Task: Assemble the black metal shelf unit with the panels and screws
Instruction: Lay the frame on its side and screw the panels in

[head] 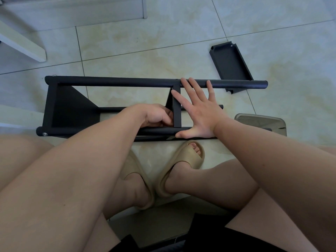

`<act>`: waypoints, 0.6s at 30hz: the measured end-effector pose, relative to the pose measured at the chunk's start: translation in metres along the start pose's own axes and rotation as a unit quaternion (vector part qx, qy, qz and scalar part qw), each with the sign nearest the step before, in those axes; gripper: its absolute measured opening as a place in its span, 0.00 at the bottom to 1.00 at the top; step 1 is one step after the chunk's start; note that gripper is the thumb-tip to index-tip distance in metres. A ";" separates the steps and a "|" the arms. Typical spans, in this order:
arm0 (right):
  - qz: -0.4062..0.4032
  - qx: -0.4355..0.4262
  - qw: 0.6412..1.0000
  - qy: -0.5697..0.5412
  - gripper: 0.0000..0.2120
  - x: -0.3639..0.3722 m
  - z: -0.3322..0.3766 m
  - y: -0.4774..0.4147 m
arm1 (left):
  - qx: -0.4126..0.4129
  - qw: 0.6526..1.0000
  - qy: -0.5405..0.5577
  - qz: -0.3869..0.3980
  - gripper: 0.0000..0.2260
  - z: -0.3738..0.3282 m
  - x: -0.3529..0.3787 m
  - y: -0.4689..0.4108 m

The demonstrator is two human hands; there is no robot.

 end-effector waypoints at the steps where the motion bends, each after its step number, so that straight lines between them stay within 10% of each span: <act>1: 0.000 0.000 1.000 -0.001 0.59 0.000 0.000 0.000 | 0.001 1.000 0.001 -0.001 0.13 0.000 0.000 0.000; 18: 0.006 0.002 1.000 -0.002 0.59 -0.001 0.000 0.000 | -0.046 0.998 0.004 0.046 0.08 0.005 -0.001 0.001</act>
Point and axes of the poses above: each hand's wrist, its own y-axis away from the middle knuckle, its own x-axis out of the palm, z = x × y, the point moved 3 cm from there along -y, towards the middle knuckle, and after that the axes turned 1 degree about x, right-handed, at the moved point
